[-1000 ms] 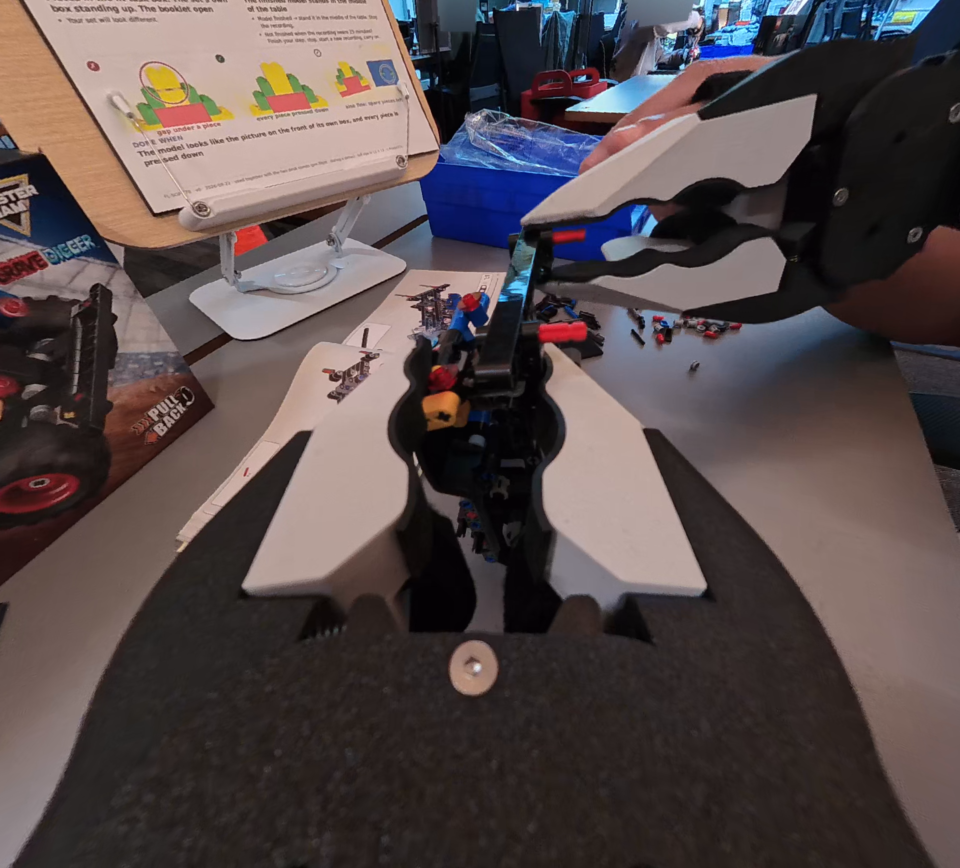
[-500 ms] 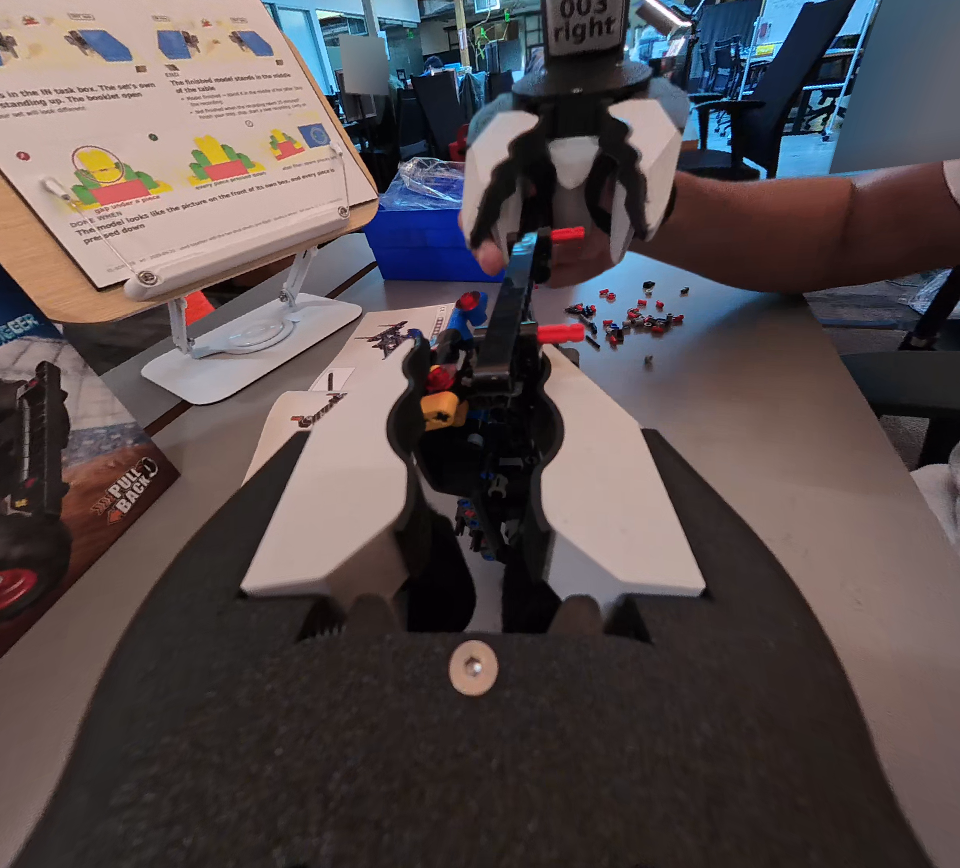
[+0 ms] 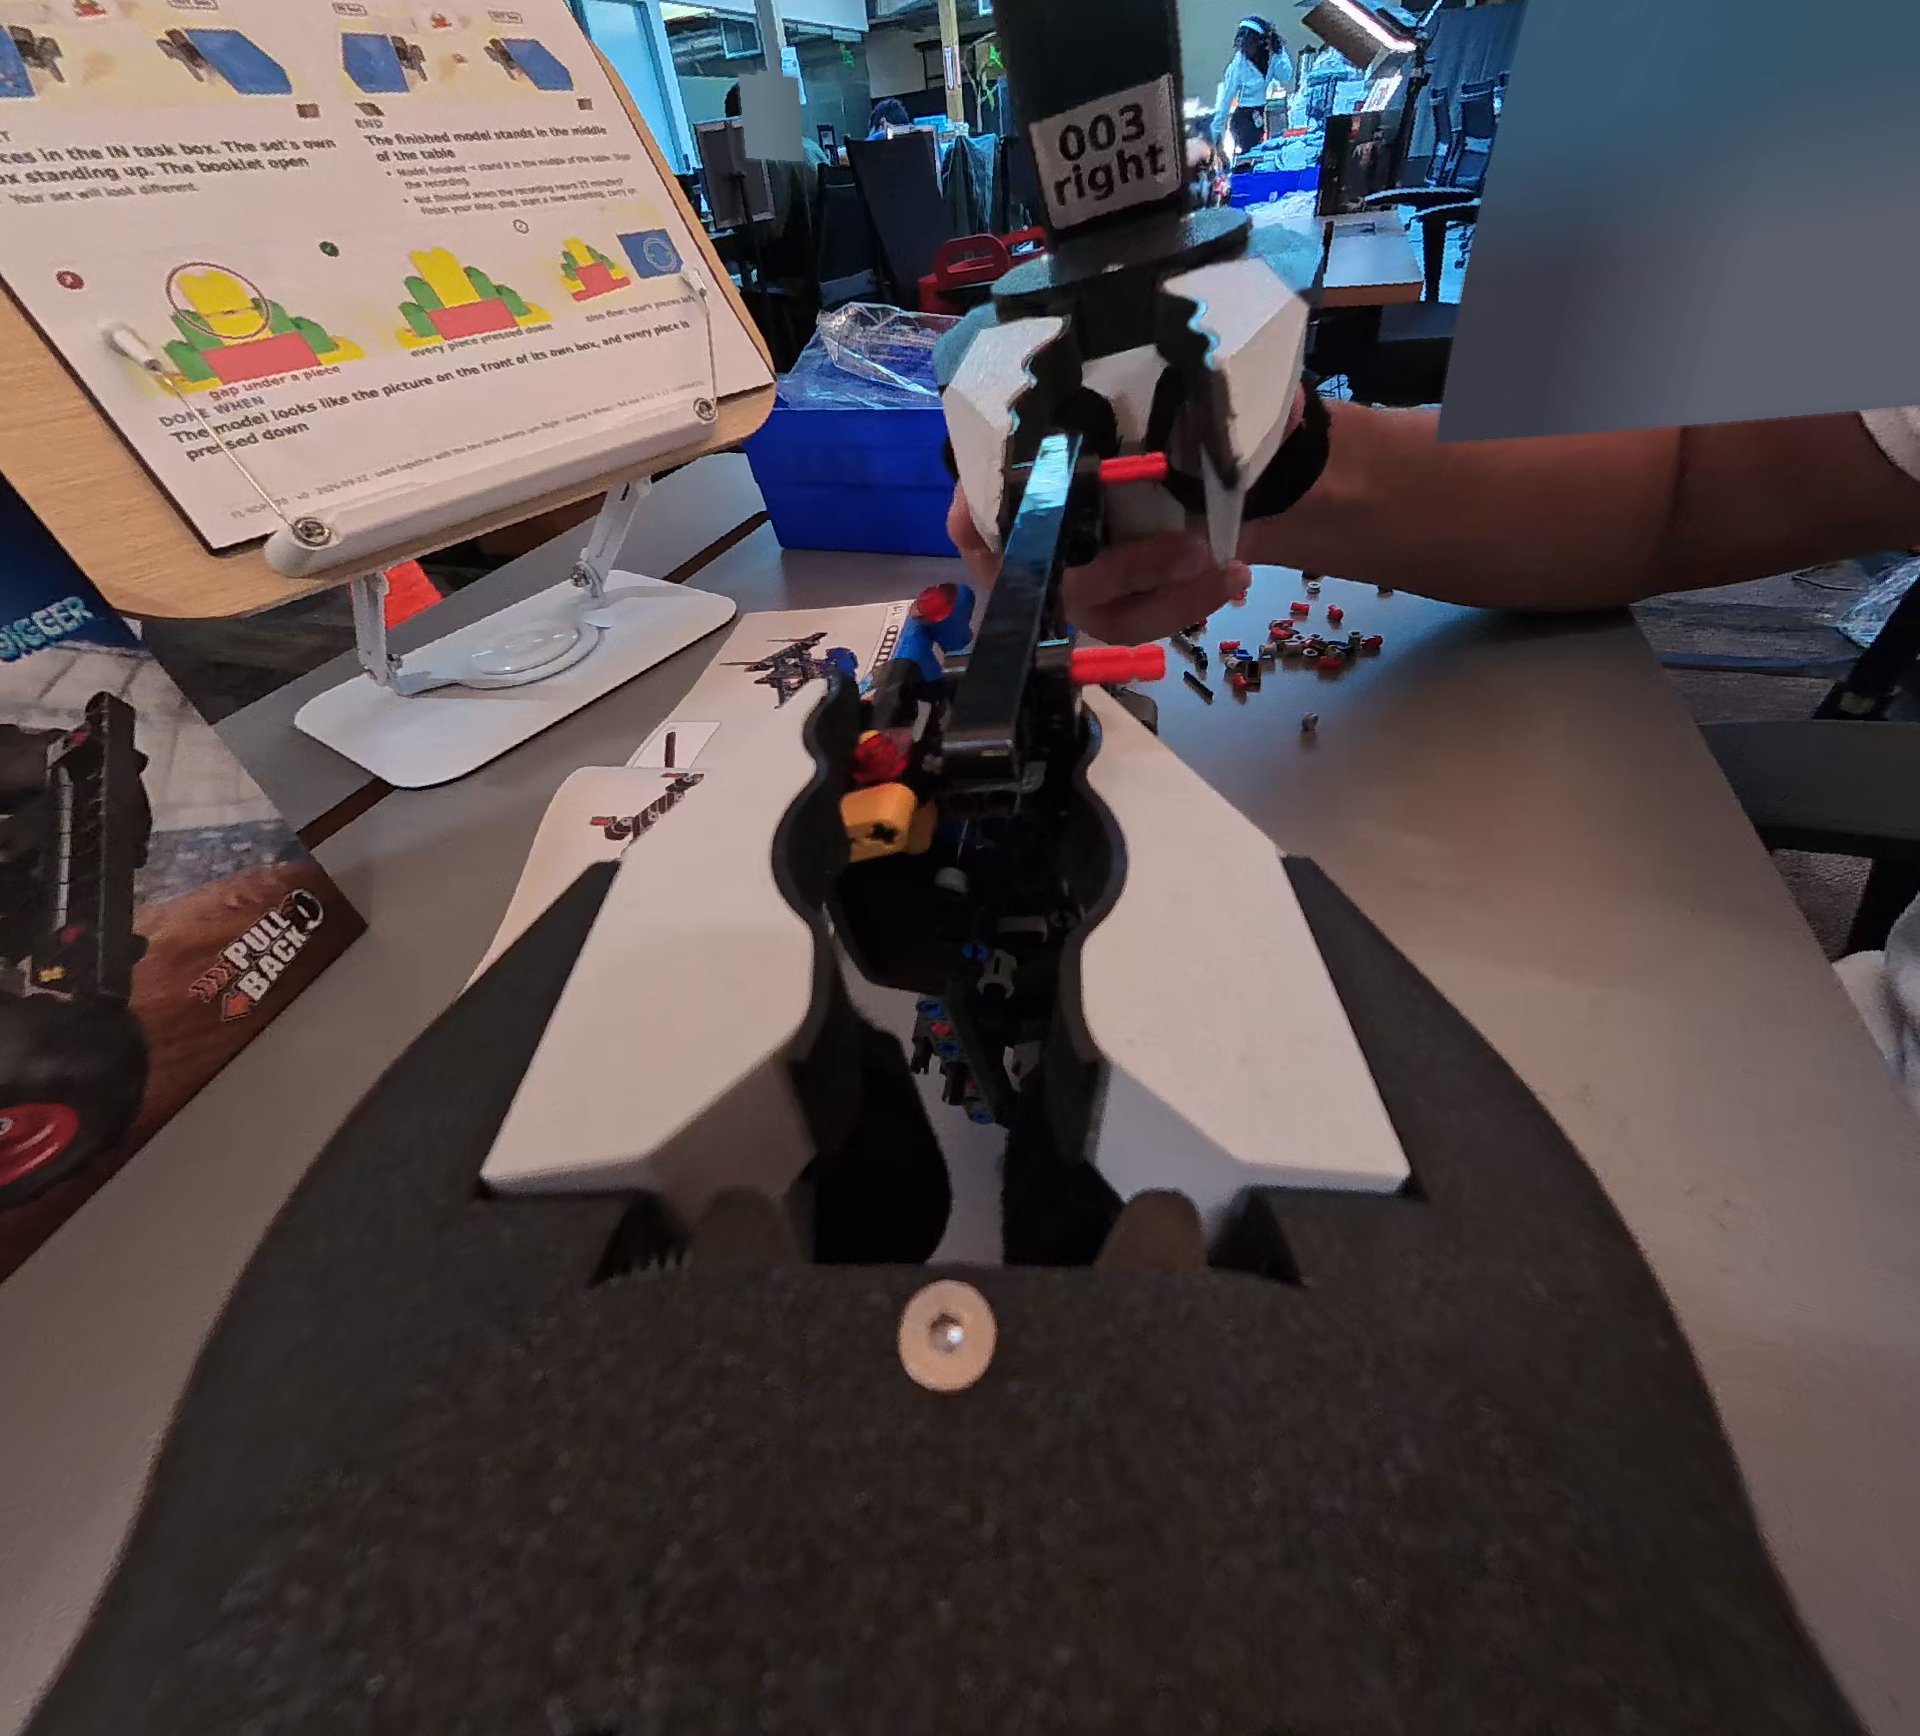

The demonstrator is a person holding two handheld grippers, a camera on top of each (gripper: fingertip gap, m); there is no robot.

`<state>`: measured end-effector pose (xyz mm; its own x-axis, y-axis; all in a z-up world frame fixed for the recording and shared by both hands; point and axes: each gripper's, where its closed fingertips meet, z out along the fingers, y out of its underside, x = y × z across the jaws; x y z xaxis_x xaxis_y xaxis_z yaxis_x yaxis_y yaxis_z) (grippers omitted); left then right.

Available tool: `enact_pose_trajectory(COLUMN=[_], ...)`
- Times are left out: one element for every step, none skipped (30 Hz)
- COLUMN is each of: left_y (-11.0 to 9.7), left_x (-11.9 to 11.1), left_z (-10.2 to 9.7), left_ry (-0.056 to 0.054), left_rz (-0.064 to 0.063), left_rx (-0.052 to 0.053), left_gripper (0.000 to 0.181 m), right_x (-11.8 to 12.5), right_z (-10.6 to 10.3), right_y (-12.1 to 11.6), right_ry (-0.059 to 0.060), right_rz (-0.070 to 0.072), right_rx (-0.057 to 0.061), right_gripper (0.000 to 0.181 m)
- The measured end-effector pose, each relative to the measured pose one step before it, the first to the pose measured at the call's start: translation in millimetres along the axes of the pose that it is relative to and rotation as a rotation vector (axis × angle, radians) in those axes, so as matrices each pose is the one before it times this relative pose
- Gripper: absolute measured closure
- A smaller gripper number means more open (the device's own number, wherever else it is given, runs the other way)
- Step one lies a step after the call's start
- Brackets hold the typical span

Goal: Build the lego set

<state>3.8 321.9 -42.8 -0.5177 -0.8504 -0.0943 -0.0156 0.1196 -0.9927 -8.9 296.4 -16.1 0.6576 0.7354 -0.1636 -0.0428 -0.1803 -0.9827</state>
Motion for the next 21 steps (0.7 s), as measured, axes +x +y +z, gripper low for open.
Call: enact_pose_trajectory(left_y=[0.05,-0.13,-0.02,0.05,-0.12,-0.07,0.04,0.10,0.07,0.02,0.27,0.18,0.09,0.03,-0.05,-0.04,-0.24,0.43,0.55,0.04,0.09], left_x=[0.01,0.41,0.37,0.51,0.72,1.15,0.73,0.29,0.08,-0.06,-0.44,-0.34,0.02,-0.09,-0.03,0.22,0.56,1.79,0.86,-0.28,-0.22], left_z=[-0.18,-0.10,0.01,0.14,0.21,0.35,0.30,0.18,0.14,0.19,0.10,0.01,-0.15,-0.06,0.03,0.01,0.24,0.51,0.59,0.40,0.39], left_ry=[-0.0009,0.0023,0.0020,0.0002,0.0013,0.0040,0.0014,-0.0005,-0.0007,-0.0010,-0.0018,0.0002,-0.0003,-0.0019,-0.0018,-0.0004,0.0013,0.0040,-0.0008,-0.0049,-0.0018], left_rz=[0.0016,0.0001,-0.0012,0.0020,0.0023,-0.0001,0.0007,0.0008,-0.0008,-0.0004,-0.0016,-0.0027,0.0007,0.0024,0.0000,0.0003,0.0035,0.0050,0.0036,-0.0020,-0.0089], left_rx=[0.0003,0.0010,0.0001,-0.0001,0.0003,-0.0001,-0.0009,-0.0012,-0.0007,-0.0010,-0.0026,-0.0017,0.0001,0.0011,0.0002,-0.0007,-0.0003,-0.0047,-0.0025,-0.0015,-0.0057], left_gripper=[0.145,0.146,0.146,0.146,0.145,0.146,0.145,0.145,0.145,0.145,0.145,0.145,0.145,0.145,0.146,0.146,0.145,0.145,0.145,0.145,0.146], right_x=[-0.94,-0.82,-0.18,0.87,0.64,0.75,-0.21,-0.11,-0.12,0.31,1.03,0.56,0.12,0.12,0.28,-0.11,0.78,1.44,0.22,-0.39,0.17], right_z=[-0.01,0.01,0.05,0.13,0.16,0.11,-0.01,-0.32,-0.19,-0.29,-0.04,0.22,0.16,-0.05,-0.01,-0.25,-0.29,-0.43,-0.64,-0.56,-0.40], right_y=[-0.66,-0.47,-0.45,-0.13,-0.37,-0.15,0.12,0.30,0.26,0.16,0.19,0.14,0.02,0.28,0.26,-0.06,-0.02,0.42,0.22,0.25,0.13], right_ry=[-0.0117,-0.0099,-0.0027,0.0051,0.0032,0.0030,-0.0021,-0.0011,-0.0004,0.0030,0.0088,0.0056,0.0010,0.0012,0.0021,-0.0029,0.0014,0.0059,-0.0035,-0.0023,0.0025], right_rz=[0.0175,0.0124,0.0037,0.0000,0.0010,0.0002,-0.0032,-0.0046,-0.0043,-0.0080,-0.0142,-0.0134,-0.0045,-0.0110,-0.0084,0.0064,0.0105,0.0037,0.0036,-0.0068,-0.0118], right_rx=[0.0047,0.0037,0.0049,0.0045,0.0053,0.0036,0.0023,-0.0009,-0.0021,-0.0016,-0.0007,0.0009,0.0009,0.0003,0.0002,-0.0017,-0.0018,-0.0016,0.0021,0.0013,-0.0005], right_gripper=[0.142,0.142,0.143,0.145,0.148,0.152,0.152,0.152,0.153,0.153,0.153,0.153,0.153,0.153,0.153,0.153,0.157,0.163,0.163,0.163,0.163])
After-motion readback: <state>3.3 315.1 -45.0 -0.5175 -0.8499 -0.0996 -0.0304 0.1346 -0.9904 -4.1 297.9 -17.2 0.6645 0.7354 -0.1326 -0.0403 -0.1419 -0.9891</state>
